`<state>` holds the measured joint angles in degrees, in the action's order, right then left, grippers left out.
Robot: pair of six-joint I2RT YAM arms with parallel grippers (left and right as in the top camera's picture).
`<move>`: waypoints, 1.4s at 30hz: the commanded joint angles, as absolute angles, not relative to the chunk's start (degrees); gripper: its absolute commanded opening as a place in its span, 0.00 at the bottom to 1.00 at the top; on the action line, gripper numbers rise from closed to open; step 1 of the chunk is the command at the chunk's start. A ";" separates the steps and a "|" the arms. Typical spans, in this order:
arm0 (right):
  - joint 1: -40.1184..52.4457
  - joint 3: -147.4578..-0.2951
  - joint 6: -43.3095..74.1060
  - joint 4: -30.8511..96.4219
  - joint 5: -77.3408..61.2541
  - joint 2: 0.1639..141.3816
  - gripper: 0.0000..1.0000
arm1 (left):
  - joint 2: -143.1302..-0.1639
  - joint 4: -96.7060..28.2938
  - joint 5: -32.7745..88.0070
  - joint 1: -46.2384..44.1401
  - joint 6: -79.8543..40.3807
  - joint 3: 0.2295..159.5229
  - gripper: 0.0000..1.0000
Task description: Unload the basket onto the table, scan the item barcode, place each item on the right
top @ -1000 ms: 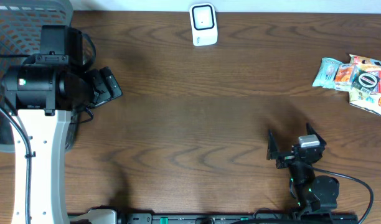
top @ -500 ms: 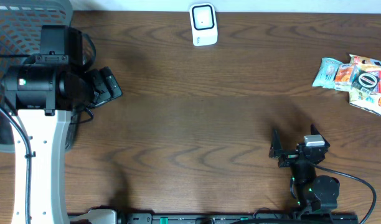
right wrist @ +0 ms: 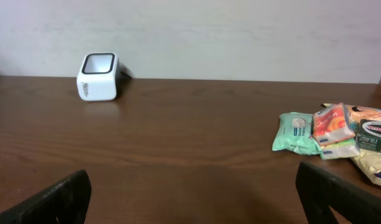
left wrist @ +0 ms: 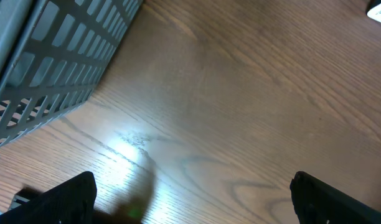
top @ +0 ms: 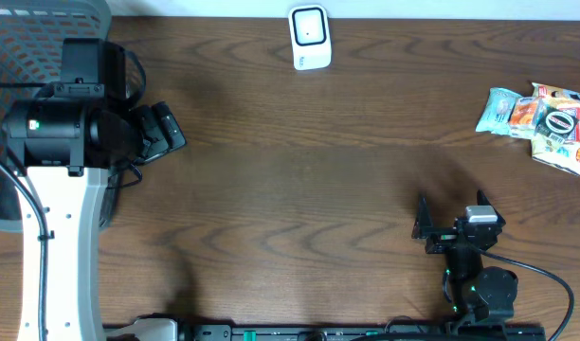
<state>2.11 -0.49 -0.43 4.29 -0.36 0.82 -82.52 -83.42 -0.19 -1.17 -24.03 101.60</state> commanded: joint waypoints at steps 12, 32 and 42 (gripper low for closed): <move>1.80 -0.32 1.98 4.71 0.49 0.32 0.99 | -82.72 -83.53 -0.67 -0.93 -24.27 101.49 0.98; 1.80 -0.32 1.04 4.45 -0.43 0.32 0.99 | -82.72 -83.53 -0.67 -0.93 -24.27 101.49 0.98; 1.80 -0.32 1.04 4.43 -0.45 0.32 0.99 | -82.72 -83.53 -0.67 -0.93 -24.27 101.49 0.98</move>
<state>2.11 -0.49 1.08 4.25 -0.40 0.82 -82.52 -83.42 -0.19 -1.17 -24.03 101.60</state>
